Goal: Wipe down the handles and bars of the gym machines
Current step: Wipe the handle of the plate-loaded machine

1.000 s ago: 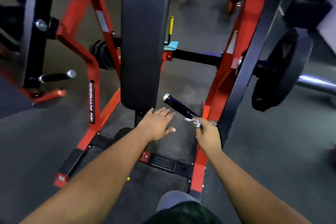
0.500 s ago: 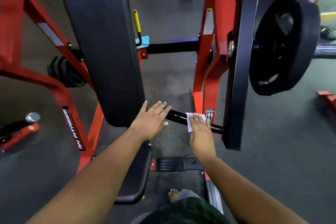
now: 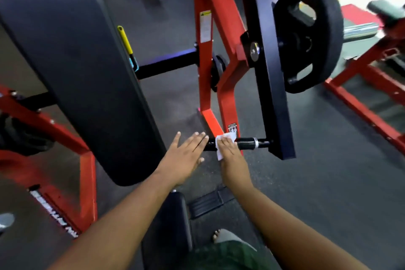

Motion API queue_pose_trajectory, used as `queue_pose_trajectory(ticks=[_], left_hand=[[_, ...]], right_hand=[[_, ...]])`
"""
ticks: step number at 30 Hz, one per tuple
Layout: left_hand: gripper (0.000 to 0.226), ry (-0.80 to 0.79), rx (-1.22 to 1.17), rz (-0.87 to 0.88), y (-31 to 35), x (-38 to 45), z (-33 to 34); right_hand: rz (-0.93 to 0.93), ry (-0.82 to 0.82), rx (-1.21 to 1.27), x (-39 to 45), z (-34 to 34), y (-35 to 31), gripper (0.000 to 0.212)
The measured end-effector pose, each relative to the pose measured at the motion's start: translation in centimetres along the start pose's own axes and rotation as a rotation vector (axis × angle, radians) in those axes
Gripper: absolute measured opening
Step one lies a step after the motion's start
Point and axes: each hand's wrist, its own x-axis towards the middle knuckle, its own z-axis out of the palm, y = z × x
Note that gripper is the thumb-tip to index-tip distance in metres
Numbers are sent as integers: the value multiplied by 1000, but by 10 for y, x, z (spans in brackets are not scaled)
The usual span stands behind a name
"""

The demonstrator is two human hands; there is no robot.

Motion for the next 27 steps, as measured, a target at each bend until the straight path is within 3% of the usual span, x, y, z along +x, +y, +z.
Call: queue_pose_trajectory(ticks=[3, 6, 11, 14, 17, 22, 25, 27], left_hand=[[66, 6, -8, 48, -16, -6, 0], [66, -3, -24, 89, -23, -11, 0], [70, -40, -28, 114, -23, -3, -6], [71, -84, -24, 117, -20, 2, -8], [73, -63, -35, 131, -25, 1, -3], [73, -21, -5, 148, -38, -10, 5], [74, -10, 4, 157, -40, -14, 5], [73, -4, -4, 153, -37, -12, 4]], right_hand=[[115, 24, 161, -4, 5, -24, 63], [105, 133, 269, -22, -8, -37, 48], [436, 479, 216, -13, -52, -19, 28], [493, 334, 70, 4, -40, 4, 29], [540, 260, 86, 10, -7, -11, 51], [300, 192, 169, -2, 22, -63, 59], [99, 214, 221, -19, 10, -77, 48], [209, 298, 191, -16, -11, -68, 31]])
